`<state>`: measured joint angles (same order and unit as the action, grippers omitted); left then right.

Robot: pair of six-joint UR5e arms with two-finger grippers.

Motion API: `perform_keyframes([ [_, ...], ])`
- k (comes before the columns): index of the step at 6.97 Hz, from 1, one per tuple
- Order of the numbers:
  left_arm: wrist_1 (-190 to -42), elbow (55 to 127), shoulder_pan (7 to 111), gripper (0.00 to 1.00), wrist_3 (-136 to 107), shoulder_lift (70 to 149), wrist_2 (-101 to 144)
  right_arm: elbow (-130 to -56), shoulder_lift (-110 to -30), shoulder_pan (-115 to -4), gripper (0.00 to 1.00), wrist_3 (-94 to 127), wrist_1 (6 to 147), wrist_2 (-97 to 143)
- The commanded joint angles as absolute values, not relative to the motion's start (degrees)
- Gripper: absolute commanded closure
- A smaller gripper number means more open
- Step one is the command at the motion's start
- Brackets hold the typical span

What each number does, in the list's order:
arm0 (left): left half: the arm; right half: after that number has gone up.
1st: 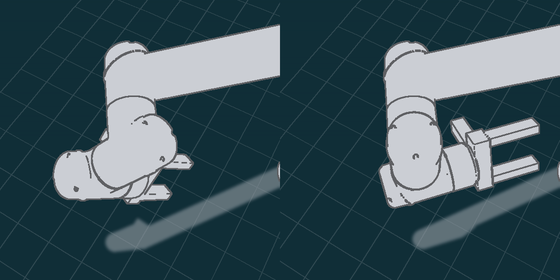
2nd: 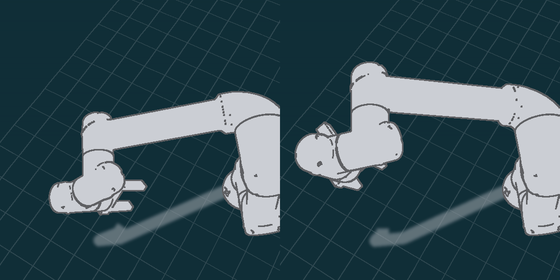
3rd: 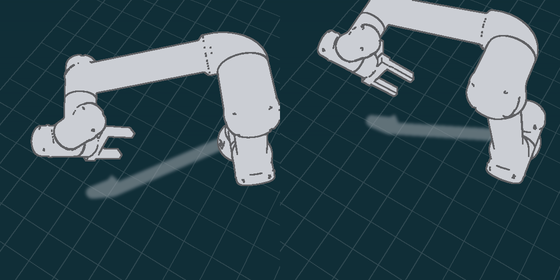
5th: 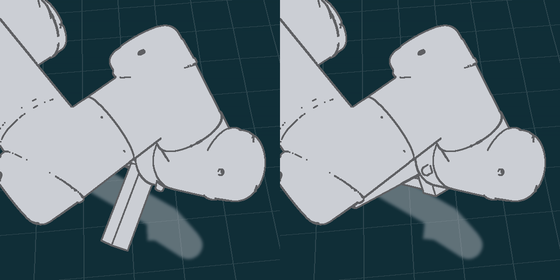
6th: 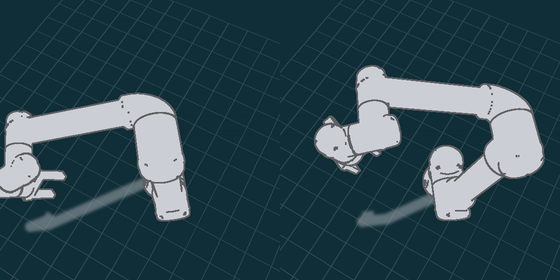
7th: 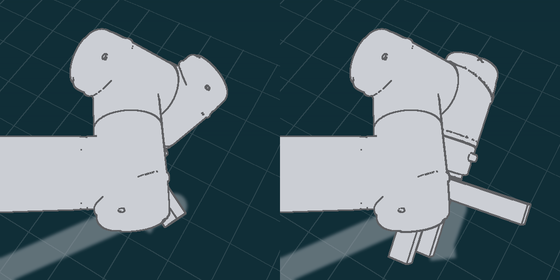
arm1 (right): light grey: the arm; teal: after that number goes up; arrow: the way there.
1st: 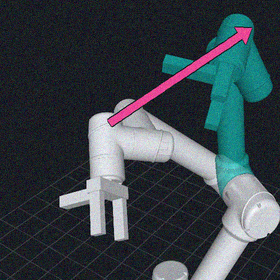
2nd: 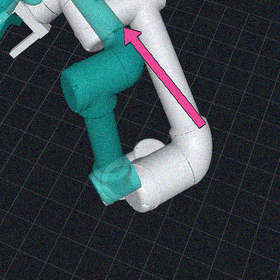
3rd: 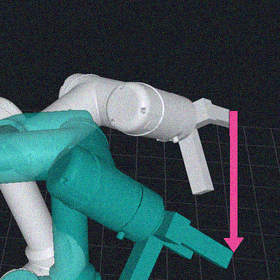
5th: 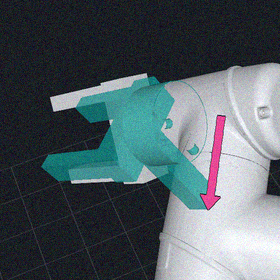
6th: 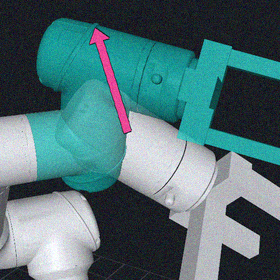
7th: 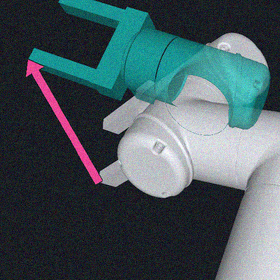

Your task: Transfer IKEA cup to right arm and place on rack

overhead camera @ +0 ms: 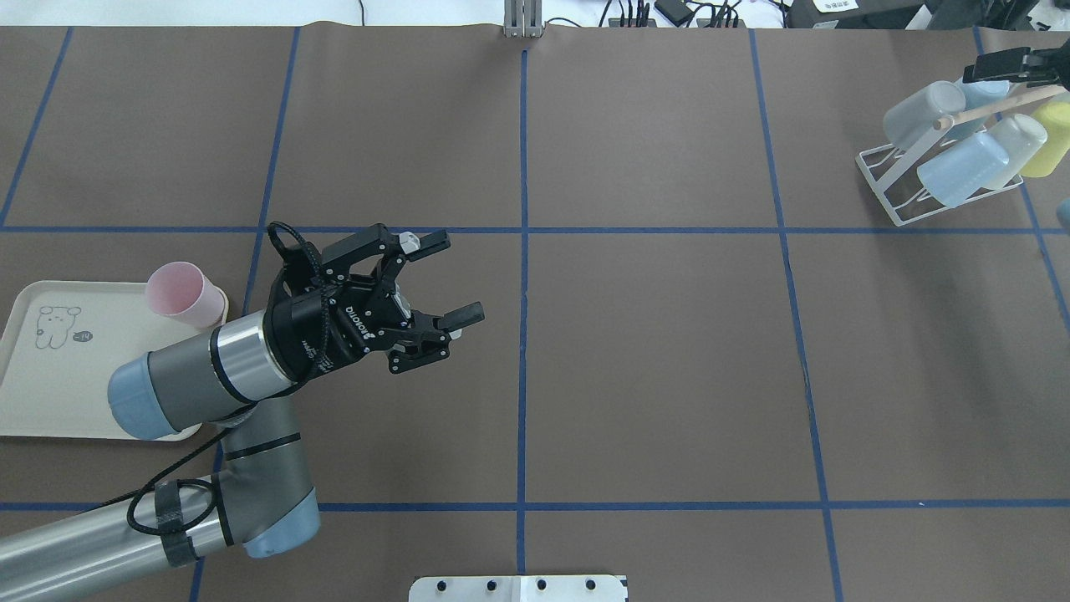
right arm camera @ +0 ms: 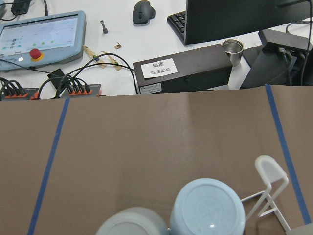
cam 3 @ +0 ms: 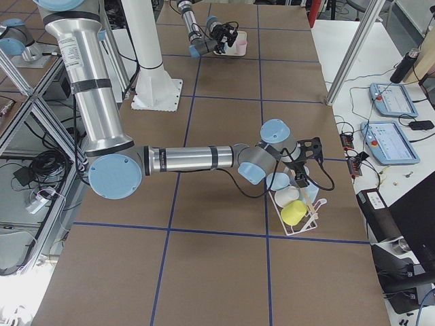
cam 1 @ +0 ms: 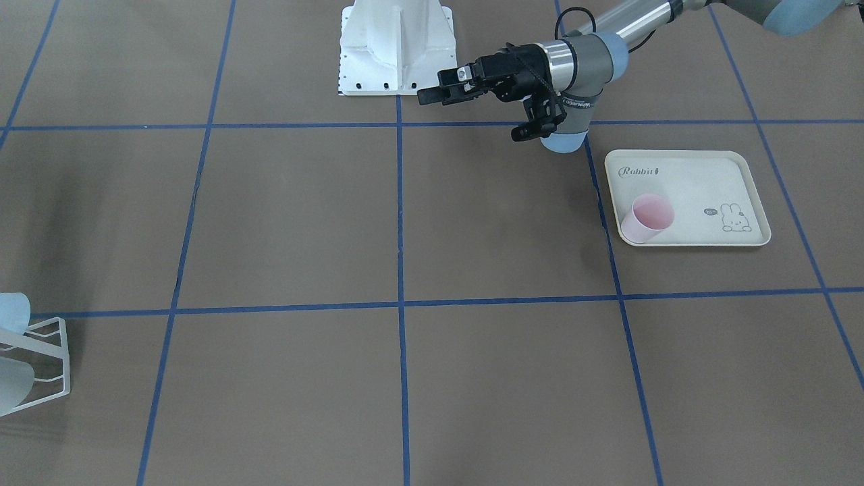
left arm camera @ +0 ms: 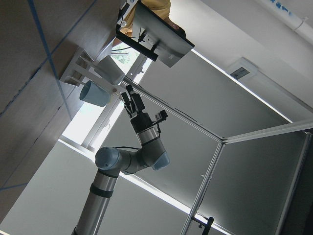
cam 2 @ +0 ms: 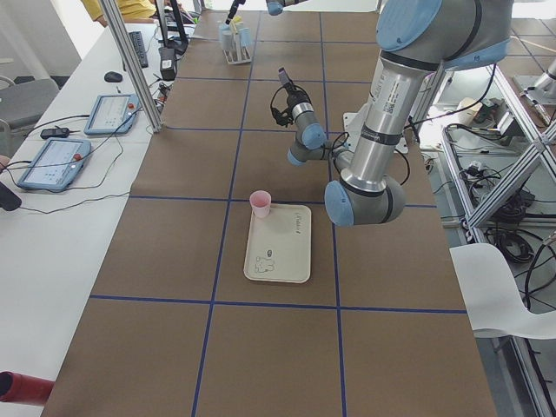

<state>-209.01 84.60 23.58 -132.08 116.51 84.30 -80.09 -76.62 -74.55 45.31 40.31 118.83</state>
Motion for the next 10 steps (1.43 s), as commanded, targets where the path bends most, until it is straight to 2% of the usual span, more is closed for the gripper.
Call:
perform_keyframes([
  [1,-209.0,88.14,24.52,0.06,-118.2,107.72,84.37,-86.45,-79.96,-75.06,0.0,45.88,40.78,122.34],
  [3,-206.74,88.5,30.99,0.06,-104.04,99.18,84.81,-94.0,-82.86,-75.06,0.0,49.28,45.24,124.35],
  [5,-197.61,88.59,37.15,0.07,-92.35,96.96,84.9,-99.47,-86.64,-75.06,0.0,51.85,45.26,125.33],
  [7,-184.47,88.59,44.26,0.08,-76.82,93.62,84.9,-101.77,-88.23,-74.97,0.0,51.86,45.26,125.51],
  [10,-159.45,90.94,49.1,0.1,-58.07,93.95,88.74,-103.44,-89.46,-74.97,0.0,53.0,44.65,129.81],
])
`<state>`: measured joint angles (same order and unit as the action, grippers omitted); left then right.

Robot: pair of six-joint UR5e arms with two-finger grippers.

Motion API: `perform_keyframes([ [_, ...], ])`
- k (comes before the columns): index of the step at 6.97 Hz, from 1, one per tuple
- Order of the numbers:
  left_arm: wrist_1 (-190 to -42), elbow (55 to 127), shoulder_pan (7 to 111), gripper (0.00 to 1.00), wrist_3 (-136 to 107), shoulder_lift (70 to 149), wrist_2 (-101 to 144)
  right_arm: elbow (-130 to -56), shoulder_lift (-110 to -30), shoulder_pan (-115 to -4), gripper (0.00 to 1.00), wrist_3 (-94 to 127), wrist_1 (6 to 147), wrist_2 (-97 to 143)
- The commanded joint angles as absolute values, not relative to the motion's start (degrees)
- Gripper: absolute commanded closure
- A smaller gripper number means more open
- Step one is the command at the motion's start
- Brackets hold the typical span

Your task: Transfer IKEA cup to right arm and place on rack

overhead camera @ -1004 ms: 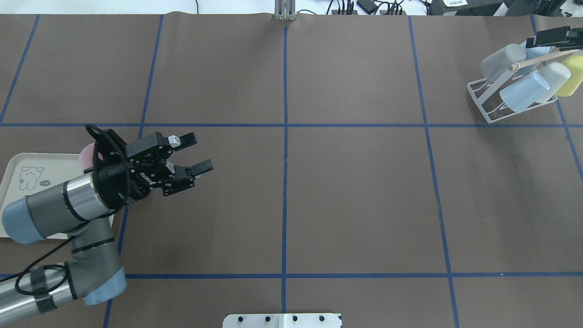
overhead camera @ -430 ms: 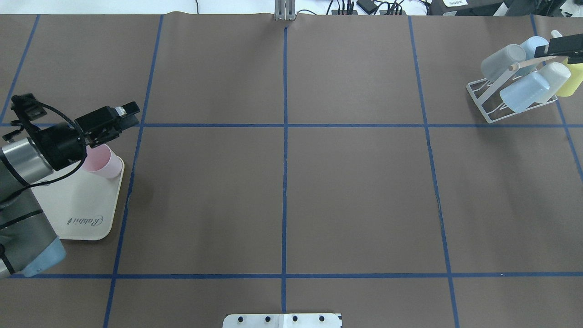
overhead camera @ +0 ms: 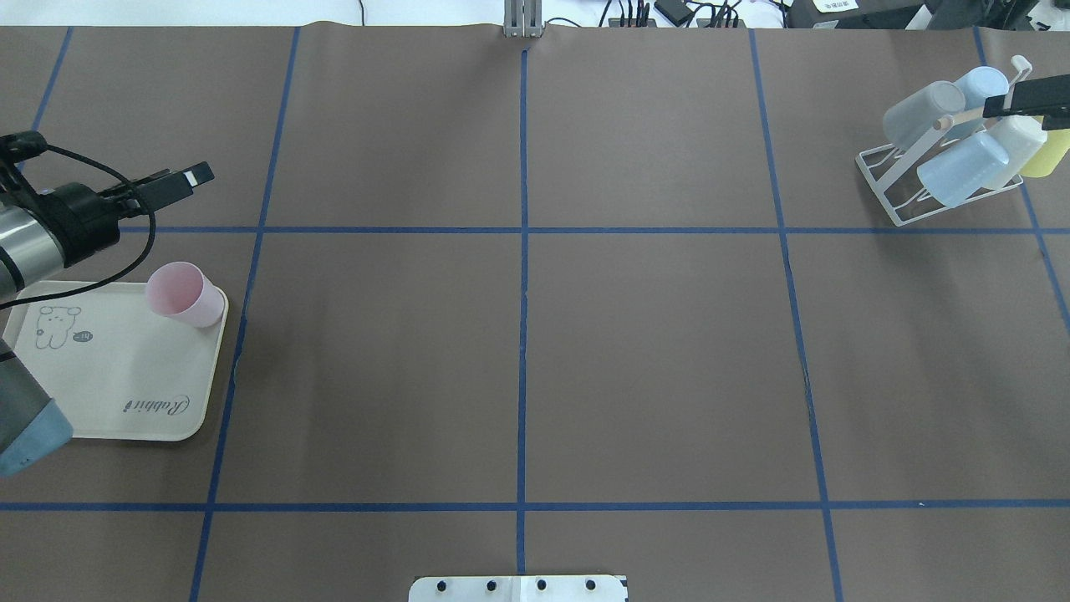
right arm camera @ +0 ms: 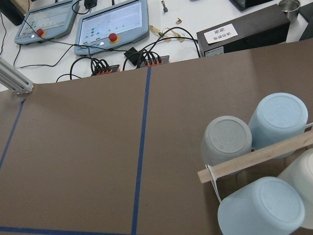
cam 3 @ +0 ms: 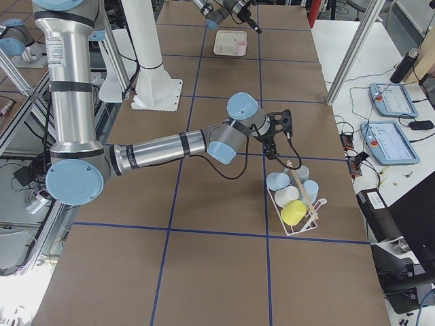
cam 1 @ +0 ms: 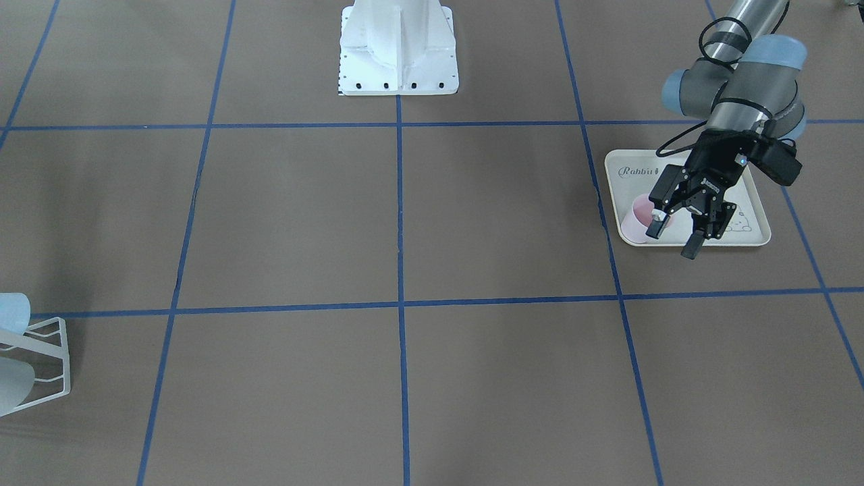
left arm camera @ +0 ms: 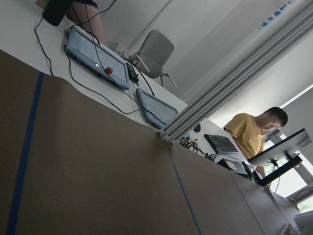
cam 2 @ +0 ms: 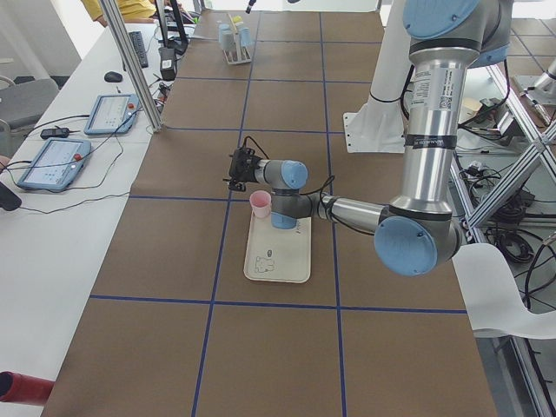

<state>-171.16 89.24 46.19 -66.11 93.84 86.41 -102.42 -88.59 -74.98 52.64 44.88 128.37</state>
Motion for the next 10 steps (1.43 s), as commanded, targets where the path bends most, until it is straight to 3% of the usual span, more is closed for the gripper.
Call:
perform_keyframes([
  [1,-147.95,93.49,52.44,0.1,-54.96,94.65,95.47,-104.14,-89.91,-74.97,0.0,53.0,44.65,130.6],
  [3,-135.13,97.72,56.16,0.09,-48.79,95.27,110.76,-104.41,-89.91,-74.8,0.0,53.0,44.65,131.13],
  [5,-123.62,100.79,55.99,0.01,-48.52,94.84,121.06,-104.41,-90.53,-74.62,0.0,52.91,44.47,131.22],
  [10,-124.1,100.82,55.2,0.01,-48.69,91.14,127.35,-104.68,-92.28,-74.62,0.0,52.65,43.77,131.13],
])
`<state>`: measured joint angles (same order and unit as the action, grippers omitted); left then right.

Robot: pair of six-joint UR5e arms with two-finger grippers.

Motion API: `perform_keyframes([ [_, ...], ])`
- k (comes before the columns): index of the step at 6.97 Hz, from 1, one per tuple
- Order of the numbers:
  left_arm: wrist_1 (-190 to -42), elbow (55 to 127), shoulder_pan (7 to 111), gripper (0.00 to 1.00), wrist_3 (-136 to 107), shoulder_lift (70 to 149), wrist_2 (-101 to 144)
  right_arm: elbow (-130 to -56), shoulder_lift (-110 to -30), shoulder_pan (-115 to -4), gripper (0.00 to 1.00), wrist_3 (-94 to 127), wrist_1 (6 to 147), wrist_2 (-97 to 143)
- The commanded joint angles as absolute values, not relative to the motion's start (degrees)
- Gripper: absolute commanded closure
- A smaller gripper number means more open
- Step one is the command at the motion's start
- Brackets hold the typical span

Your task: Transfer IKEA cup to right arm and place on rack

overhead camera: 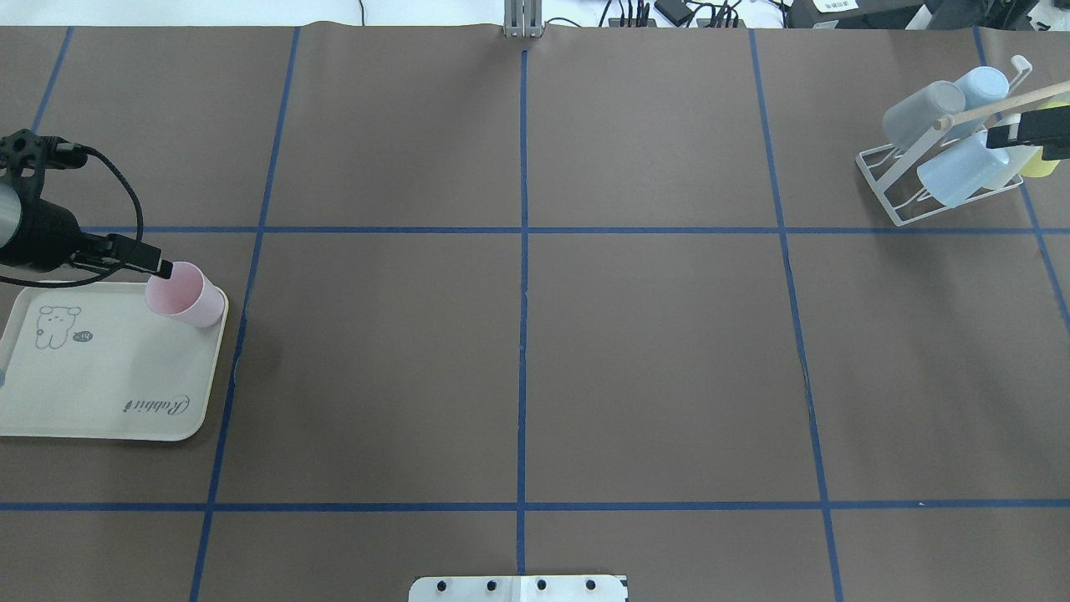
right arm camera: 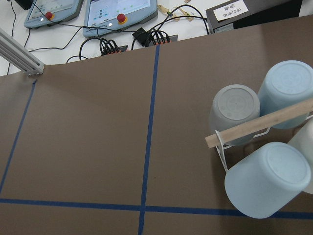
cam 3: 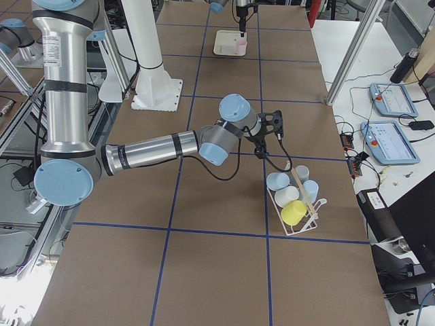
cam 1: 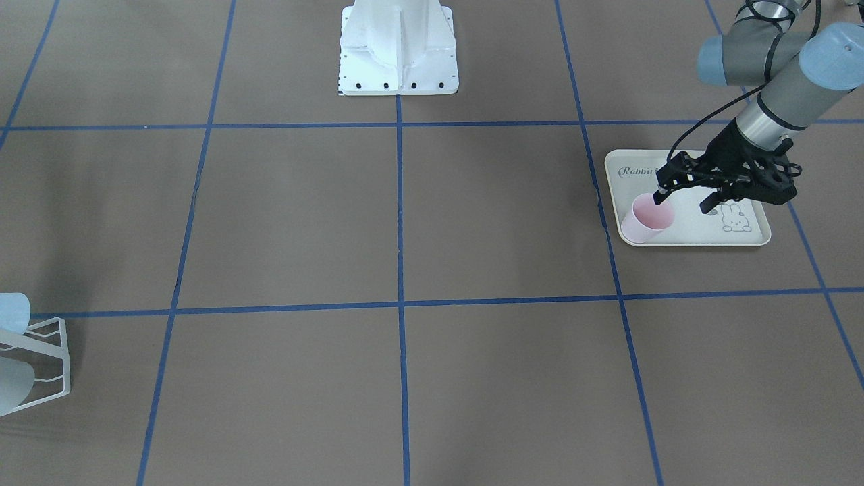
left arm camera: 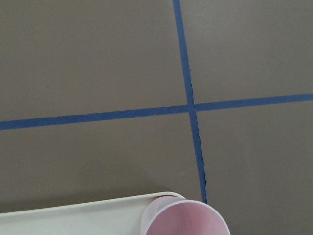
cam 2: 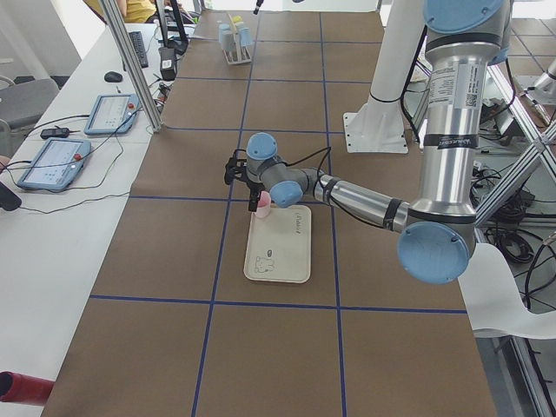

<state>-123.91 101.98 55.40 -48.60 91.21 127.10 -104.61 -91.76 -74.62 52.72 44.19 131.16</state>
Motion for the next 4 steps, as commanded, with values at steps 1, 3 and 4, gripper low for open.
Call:
perform_keyframes([
  [1,-124.01,100.2,54.5,0.01,-49.3,92.1,127.44,-104.59,-92.81,-74.62,0.0,52.65,42.55,131.13],
  [3,-124.19,98.18,52.21,0.02,-49.31,92.37,127.35,-104.59,-92.9,-74.62,0.0,52.65,42.28,131.13],
  [4,-124.28,97.3,51.86,0.08,-49.31,92.37,127.35,-104.59,-92.9,-74.62,0.0,52.65,42.28,131.13],
])
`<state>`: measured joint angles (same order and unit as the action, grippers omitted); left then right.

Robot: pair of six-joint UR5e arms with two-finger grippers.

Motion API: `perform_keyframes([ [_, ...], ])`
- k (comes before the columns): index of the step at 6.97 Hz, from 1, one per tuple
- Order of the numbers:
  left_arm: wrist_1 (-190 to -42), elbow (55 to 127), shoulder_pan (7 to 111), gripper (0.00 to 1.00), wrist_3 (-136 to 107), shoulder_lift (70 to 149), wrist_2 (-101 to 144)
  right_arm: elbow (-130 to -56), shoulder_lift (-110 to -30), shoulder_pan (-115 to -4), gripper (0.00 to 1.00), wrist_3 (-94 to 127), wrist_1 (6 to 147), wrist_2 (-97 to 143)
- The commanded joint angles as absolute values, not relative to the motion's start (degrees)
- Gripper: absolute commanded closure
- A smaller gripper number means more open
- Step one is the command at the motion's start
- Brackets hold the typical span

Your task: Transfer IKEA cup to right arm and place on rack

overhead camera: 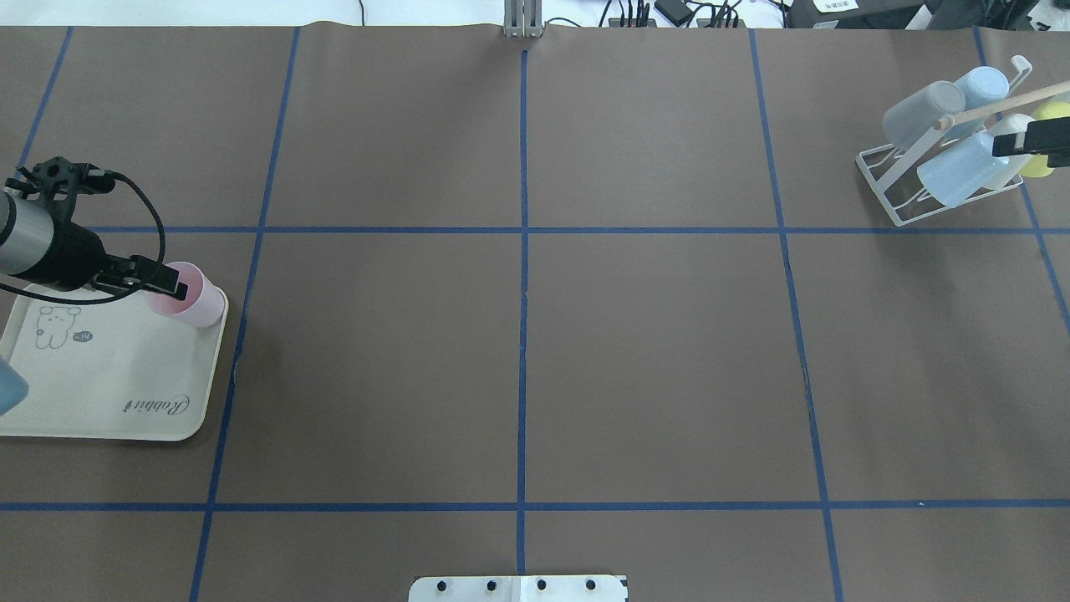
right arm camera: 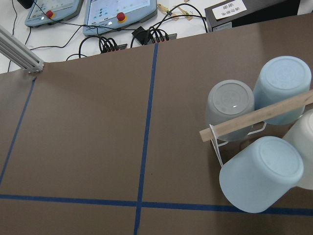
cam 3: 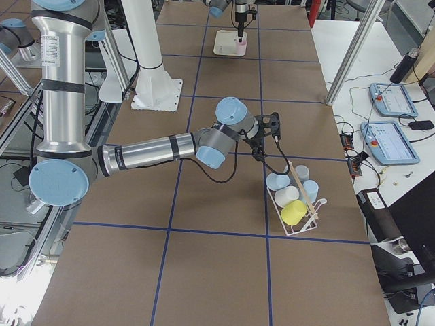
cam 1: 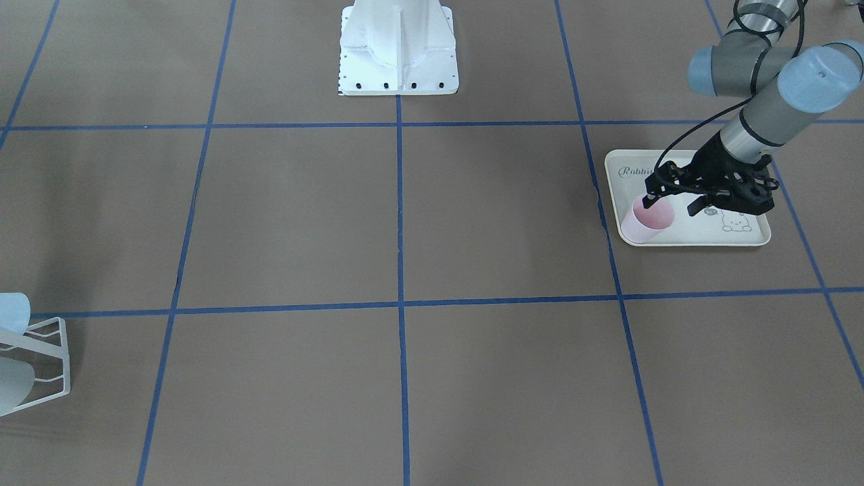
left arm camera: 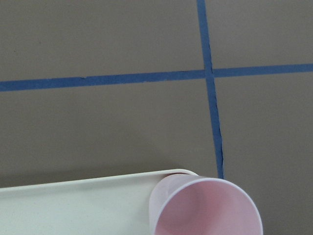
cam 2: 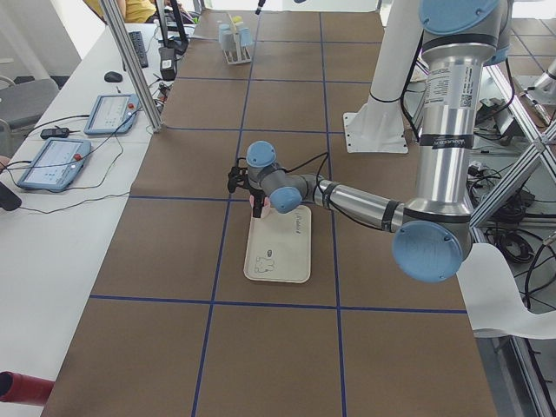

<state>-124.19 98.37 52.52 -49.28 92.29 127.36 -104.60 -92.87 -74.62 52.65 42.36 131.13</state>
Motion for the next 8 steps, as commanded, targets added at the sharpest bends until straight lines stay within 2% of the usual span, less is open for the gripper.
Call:
perform_keyframes([
  [1,-124.19,97.21,51.51,0.37,-49.31,92.55,127.35,-104.59,-92.99,-74.62,0.0,52.65,42.28,131.13],
  [2,-124.19,97.03,51.5,0.92,-49.31,92.55,127.35,-104.5,-92.99,-74.62,0.0,52.65,42.28,131.13],
  [3,-124.19,97.03,51.5,1.0,-49.31,92.55,127.35,-104.33,-92.99,-74.62,0.0,52.56,42.36,131.05],
  [6,-123.58,99.73,52.98,1.0,-48.69,91.24,126.74,-103.98,-92.99,-74.62,0.0,52.12,42.28,130.61],
  [8,-120.7,112.0,60.7,1.0,-49.13,86.06,126.74,-104.5,-92.81,-74.53,0.0,52.47,42.28,130.61],
])
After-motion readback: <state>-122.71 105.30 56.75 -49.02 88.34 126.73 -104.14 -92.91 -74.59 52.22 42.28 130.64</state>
